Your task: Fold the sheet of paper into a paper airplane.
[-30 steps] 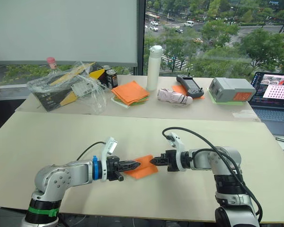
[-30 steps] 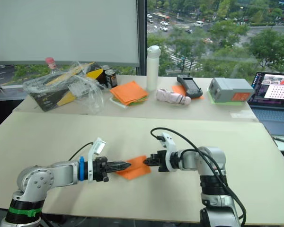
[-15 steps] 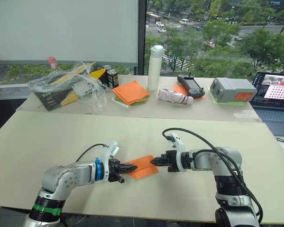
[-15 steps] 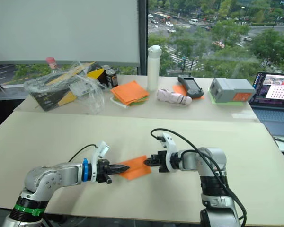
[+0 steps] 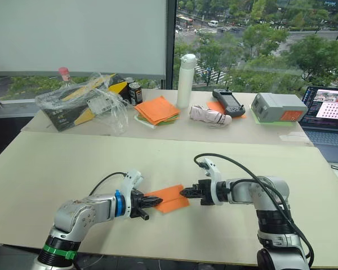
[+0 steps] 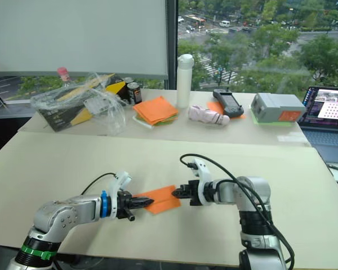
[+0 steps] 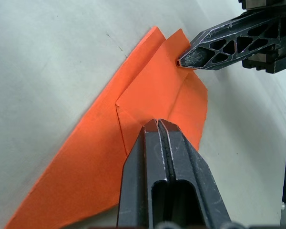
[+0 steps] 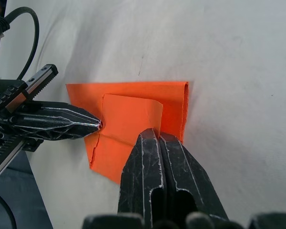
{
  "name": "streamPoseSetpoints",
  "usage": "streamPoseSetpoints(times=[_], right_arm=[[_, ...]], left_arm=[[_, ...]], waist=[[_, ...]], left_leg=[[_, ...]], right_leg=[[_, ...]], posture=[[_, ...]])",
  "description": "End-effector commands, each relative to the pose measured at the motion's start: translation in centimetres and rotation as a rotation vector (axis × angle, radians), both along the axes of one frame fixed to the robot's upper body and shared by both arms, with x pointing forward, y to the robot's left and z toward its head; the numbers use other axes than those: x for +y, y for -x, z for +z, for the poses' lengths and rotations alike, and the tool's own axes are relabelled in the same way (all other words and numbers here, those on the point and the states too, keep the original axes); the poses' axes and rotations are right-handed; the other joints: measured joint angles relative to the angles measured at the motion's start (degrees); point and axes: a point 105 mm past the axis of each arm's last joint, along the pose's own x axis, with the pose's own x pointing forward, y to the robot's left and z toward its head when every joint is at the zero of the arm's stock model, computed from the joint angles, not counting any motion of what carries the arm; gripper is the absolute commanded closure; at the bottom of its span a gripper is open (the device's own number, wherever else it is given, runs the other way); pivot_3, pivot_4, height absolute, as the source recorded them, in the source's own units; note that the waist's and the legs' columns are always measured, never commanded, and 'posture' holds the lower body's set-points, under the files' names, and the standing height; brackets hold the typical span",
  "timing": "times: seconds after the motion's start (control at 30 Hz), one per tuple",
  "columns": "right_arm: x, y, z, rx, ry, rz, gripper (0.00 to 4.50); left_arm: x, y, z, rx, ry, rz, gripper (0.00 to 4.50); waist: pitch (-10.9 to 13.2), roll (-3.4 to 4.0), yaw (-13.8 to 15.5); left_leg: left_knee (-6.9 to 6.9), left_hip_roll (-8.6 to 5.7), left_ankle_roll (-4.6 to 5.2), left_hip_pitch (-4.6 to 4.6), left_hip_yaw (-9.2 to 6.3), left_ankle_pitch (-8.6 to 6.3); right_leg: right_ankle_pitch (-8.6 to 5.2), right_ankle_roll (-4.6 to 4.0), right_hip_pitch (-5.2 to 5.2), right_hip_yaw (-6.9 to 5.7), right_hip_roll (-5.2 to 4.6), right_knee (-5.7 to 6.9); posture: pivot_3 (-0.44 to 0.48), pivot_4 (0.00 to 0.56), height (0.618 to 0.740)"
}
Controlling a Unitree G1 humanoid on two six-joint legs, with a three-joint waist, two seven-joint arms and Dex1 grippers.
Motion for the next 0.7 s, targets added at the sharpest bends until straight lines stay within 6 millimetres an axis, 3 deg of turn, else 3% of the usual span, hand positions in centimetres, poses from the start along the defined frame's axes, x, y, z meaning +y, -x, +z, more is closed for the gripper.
streamPoseSetpoints(times=[0.03, 0.07, 0.23, 0.5, 0.53, 0.63, 0.7], right_arm=[[-1.3, 0.6, -2.5, 0.059, 0.087, -0.035, 2.95], [-1.3, 0.3, -2.3, 0.034, 0.083, -0.038, 2.65], [-0.6, -0.5, 0.2, -0.14, 0.002, -0.009, 2.65], [0.8, 0.2, 3.0, -0.386, -0.11, 0.071, 2.65], [1.0, 0.2, 3.5, -0.42, -0.133, 0.067, 3.19], [1.3, 0.3, 4.3, -0.458, -0.174, 0.069, 4.26], [1.4, 0.4, 4.6, -0.469, -0.195, 0.071, 4.47]], left_arm=[[0.2, 0.2, -0.8, 0.028, -0.023, 0.011, 4.5], [0.2, 0.2, -0.8, 0.028, -0.022, 0.012, 4.5], [0.2, 0.1, -0.7, 0.029, -0.016, 0.022, 4.5], [0.3, 0.1, -0.7, 0.03, -0.014, 0.026, 4.5], [0.3, 0.1, -0.7, 0.031, -0.013, 0.027, 4.5], [0.3, 0.2, -0.7, 0.033, -0.013, 0.029, 4.5], [0.4, 0.2, -0.7, 0.033, -0.014, 0.029, 4.5]], waist=[[-0.02, 0.23, -0.09], [-0.03, 0.29, -0.11], [0.01, 0.37, -0.25], [0.2, 0.55, -0.27], [0.26, 0.59, -0.3], [0.36, 0.68, -0.32], [0.39, 0.68, -0.34]], left_leg=[[-0.01, 0.0, 0.01, 0.0, 0.01, -0.01], [-0.02, 0.0, 0.03, 0.01, 0.02, -0.02], [-0.04, 0.01, 0.03, 0.02, 0.02, -0.02], [-0.06, 0.0, 0.03, -0.12, 0.02, -0.02], [-0.08, 0.0, 0.03, -0.13, 0.02, -0.02], [-0.1, 0.01, 0.03, -0.14, 0.02, -0.02], [-0.1, 0.01, 0.03, -0.14, 0.02, -0.02]], right_leg=[[0.0, 0.0, 0.0, 0.01, 0.0, -0.01], [0.0, 0.0, 0.0, 0.02, 0.0, -0.01], [0.0, 0.01, 0.0, 0.02, 0.01, 0.04], [-0.01, 0.02, -0.17, 0.03, 0.01, 0.01], [-0.01, 0.02, -0.19, 0.03, 0.01, 0.01], [-0.01, 0.02, -0.23, 0.05, 0.01, 0.02], [-0.01, 0.02, -0.23, 0.05, 0.01, 0.02]], posture=[[0.0, 0.15, 0.74], [0.0, 0.15, 0.74], [0.0, 0.15, 0.74], [0.0, 0.15, 0.74], [0.0, 0.15, 0.74], [0.0, 0.15, 0.74], [0.0, 0.15, 0.74]])
